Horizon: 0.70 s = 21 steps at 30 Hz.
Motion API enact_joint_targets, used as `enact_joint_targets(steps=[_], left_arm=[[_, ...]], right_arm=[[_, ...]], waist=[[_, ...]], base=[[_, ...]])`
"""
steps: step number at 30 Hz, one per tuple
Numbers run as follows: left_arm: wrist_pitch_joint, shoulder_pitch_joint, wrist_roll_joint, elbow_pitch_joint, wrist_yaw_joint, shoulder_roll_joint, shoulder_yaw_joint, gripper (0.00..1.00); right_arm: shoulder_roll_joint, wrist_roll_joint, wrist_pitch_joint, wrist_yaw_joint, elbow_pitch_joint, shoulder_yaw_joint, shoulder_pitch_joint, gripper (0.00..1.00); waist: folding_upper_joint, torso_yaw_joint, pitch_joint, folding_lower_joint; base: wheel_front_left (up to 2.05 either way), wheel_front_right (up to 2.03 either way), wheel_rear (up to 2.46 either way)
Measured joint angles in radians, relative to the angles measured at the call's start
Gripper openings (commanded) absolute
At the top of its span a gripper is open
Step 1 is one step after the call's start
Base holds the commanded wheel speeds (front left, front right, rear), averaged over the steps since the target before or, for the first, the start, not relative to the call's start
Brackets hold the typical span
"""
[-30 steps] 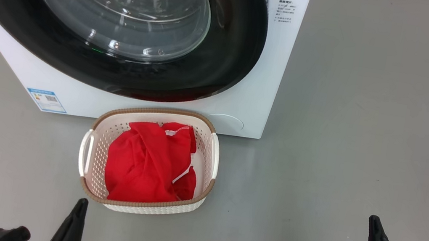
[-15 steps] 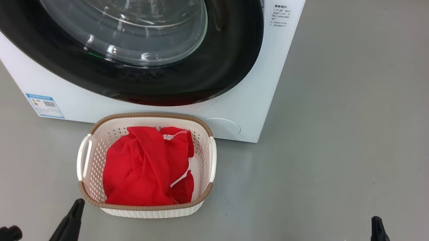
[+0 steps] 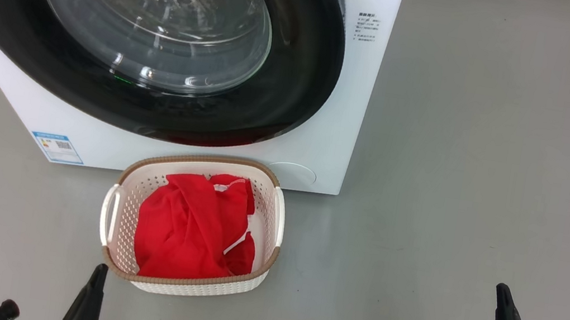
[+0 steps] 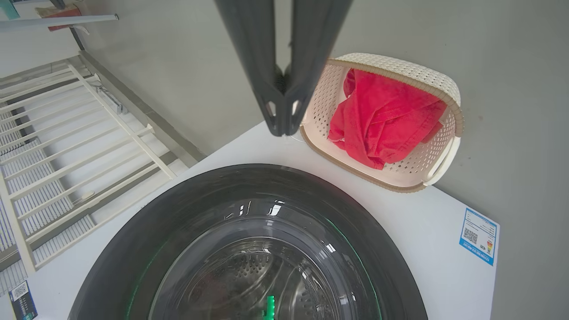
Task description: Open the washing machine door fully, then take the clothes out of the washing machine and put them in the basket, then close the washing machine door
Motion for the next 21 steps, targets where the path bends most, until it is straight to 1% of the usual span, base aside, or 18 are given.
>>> enact_joint_targets(steps=[21], left_arm=[[0.055, -0.009, -0.202, 0.0, 0.0, -0.01, 0.024, 0.0]], right_arm=[[-0.007, 0.202, 0.06, 0.0, -0.002, -0.002, -0.013, 0.0]], waist=[[0.0, -0.011, -0.025, 0.0]], base=[[0.0, 0.0, 0.0]])
